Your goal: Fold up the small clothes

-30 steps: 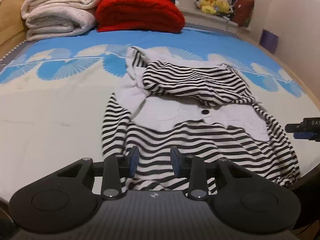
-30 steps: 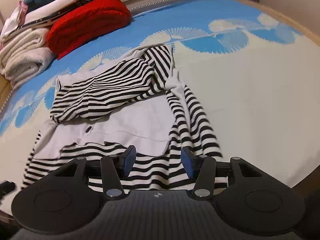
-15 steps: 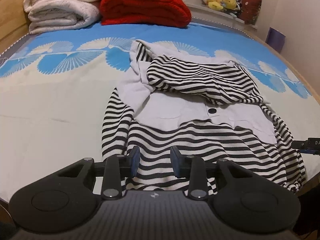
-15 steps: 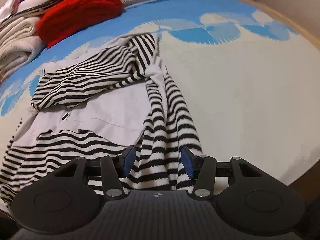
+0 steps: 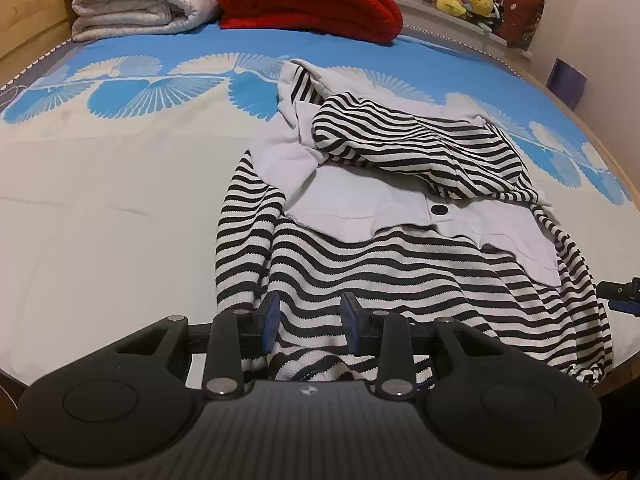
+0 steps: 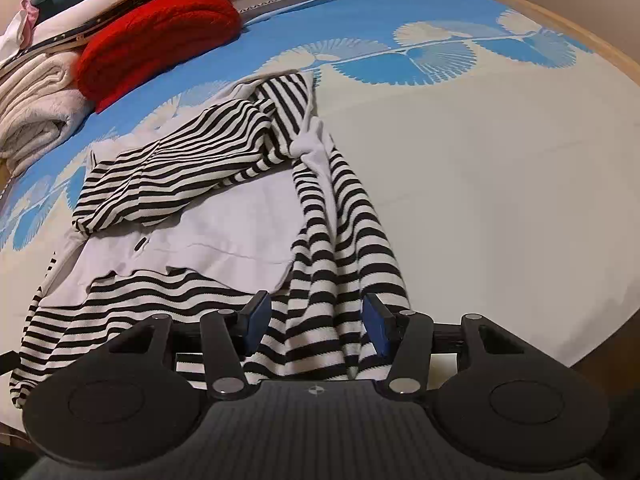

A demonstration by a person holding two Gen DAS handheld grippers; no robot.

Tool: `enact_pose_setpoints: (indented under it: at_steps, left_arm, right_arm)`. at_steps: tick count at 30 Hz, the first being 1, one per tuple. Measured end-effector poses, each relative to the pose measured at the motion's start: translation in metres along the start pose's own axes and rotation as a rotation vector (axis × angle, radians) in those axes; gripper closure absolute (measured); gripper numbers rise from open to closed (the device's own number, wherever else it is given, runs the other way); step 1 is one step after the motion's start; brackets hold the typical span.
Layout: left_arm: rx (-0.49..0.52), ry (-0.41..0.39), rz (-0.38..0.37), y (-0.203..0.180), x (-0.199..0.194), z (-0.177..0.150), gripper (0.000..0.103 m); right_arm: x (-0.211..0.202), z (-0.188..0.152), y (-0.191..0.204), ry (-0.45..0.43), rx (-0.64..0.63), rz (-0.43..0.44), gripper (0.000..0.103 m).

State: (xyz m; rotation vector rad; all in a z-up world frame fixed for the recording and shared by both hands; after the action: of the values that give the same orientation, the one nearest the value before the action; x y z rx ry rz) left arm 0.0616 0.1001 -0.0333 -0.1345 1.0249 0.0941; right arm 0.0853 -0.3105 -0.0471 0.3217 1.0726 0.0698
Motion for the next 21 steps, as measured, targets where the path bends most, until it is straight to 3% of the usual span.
enact_pose_setpoints:
  at_steps: [6, 12, 17, 21]
  left_arm:
    - [-0.049, 0.018, -0.027, 0.007, 0.001, 0.002, 0.066]
    - [-0.244, 0.077, -0.091, 0.043, 0.008, 0.006, 0.065]
    - [-0.361, 0.141, -0.121, 0.064, 0.02, 0.007, 0.056]
    - [-0.447, 0.166, -0.102, 0.077, 0.026, 0.004, 0.048]
  right_arm:
    - [-0.003, -0.001, -0.007, -0.004, 0.015, -0.002, 0.05]
    - [-0.004, 0.001, -0.014, -0.002, 0.059, -0.007, 0.05]
    - [0.002, -0.001, -0.021, 0.038, 0.09, -0.004, 0.045]
    - [0.014, -0.004, -0.026, 0.098, 0.093, -0.048, 0.044]
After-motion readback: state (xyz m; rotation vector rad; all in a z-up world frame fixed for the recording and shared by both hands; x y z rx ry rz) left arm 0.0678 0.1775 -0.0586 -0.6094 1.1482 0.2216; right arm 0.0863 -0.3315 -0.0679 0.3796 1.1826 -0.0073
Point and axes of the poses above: each gripper's, at about its wrist camera, not at the fingertips, and x roughly the way its jaws point, y to its left, z to its top, the point moved 1 cm from there along x, roughly the way its jaws point, and after that the axes turned 9 degrees about y, right-handed, at the moved point
